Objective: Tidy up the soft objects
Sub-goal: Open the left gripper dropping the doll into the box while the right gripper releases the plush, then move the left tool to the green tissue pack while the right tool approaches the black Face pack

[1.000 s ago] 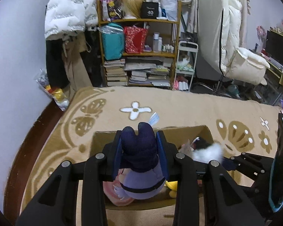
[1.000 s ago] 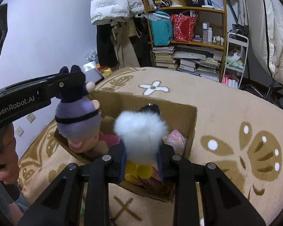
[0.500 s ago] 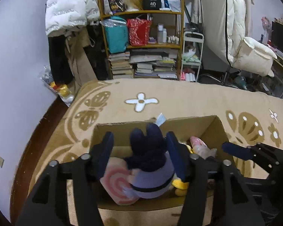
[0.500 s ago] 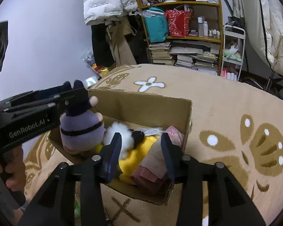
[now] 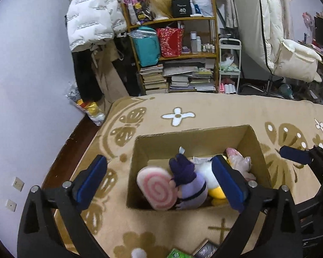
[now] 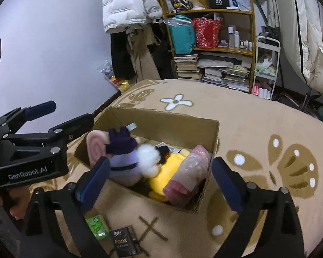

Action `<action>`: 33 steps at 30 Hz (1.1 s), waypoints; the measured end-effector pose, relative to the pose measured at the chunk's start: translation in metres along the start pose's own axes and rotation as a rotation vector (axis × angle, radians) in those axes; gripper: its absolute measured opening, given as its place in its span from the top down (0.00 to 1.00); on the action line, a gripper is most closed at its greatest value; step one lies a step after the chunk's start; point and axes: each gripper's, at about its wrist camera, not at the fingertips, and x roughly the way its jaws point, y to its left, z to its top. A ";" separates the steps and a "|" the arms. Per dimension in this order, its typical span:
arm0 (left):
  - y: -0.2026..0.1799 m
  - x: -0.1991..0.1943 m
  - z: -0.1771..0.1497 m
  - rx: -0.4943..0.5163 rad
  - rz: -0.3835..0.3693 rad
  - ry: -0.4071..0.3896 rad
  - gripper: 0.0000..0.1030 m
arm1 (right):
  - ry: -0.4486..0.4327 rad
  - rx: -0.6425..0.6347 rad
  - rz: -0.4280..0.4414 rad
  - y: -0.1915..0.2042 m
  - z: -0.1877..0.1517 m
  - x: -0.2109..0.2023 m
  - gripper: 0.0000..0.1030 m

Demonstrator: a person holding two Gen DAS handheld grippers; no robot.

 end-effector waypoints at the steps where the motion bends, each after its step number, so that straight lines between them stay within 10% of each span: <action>1: 0.002 -0.005 -0.002 -0.009 0.005 0.000 0.03 | -0.002 -0.009 -0.002 0.003 -0.001 -0.002 0.02; 33: 0.051 -0.082 -0.111 -0.113 0.036 0.164 0.03 | -0.002 -0.072 -0.004 0.047 -0.079 -0.061 0.01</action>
